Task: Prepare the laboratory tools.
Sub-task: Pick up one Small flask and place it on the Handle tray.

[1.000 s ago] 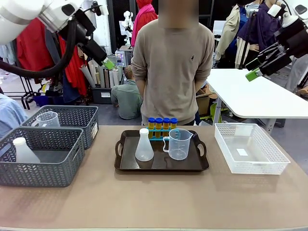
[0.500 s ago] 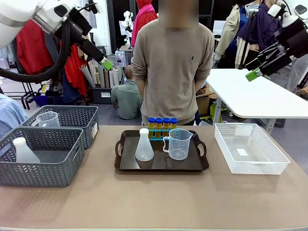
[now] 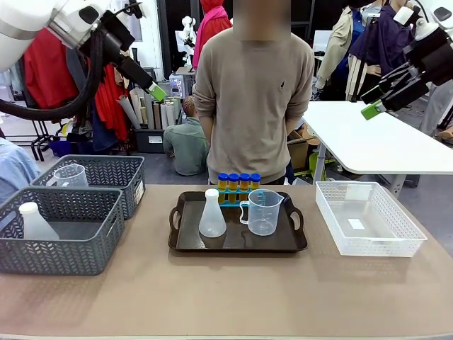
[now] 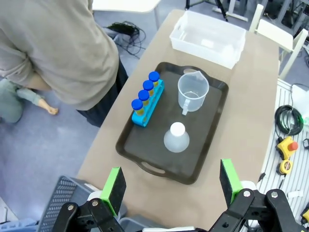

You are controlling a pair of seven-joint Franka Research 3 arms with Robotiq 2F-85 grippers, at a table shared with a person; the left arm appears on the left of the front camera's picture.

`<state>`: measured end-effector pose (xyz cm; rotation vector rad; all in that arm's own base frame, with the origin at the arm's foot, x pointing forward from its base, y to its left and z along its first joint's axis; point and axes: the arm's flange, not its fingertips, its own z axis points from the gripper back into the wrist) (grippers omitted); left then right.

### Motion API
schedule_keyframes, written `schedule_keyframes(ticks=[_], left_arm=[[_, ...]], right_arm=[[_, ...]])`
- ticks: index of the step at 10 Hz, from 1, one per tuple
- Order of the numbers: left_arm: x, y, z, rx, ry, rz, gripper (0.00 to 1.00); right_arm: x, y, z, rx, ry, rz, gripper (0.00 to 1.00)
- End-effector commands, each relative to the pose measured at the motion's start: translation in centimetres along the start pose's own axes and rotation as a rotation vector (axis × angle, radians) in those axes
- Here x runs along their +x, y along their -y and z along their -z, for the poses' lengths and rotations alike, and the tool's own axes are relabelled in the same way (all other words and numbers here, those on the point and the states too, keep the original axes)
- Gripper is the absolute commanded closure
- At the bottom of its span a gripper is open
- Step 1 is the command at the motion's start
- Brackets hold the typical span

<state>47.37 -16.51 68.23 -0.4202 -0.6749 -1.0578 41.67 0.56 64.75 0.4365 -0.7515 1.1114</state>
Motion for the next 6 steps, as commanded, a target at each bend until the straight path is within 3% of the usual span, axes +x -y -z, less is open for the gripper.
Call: schedule_keyframes(ticks=[1,6], left_arm=[[-0.05,0.12,-0.05,-0.006,-0.003,0.001,0.0],[-0.05,0.12,-0.05,-0.006,-0.003,0.001,0.0]], right_arm=[[0.2,0.1,0.01,0.006,0.025,-0.006,0.0],[0.2,0.1,0.01,0.006,0.025,-0.006,0.0]])
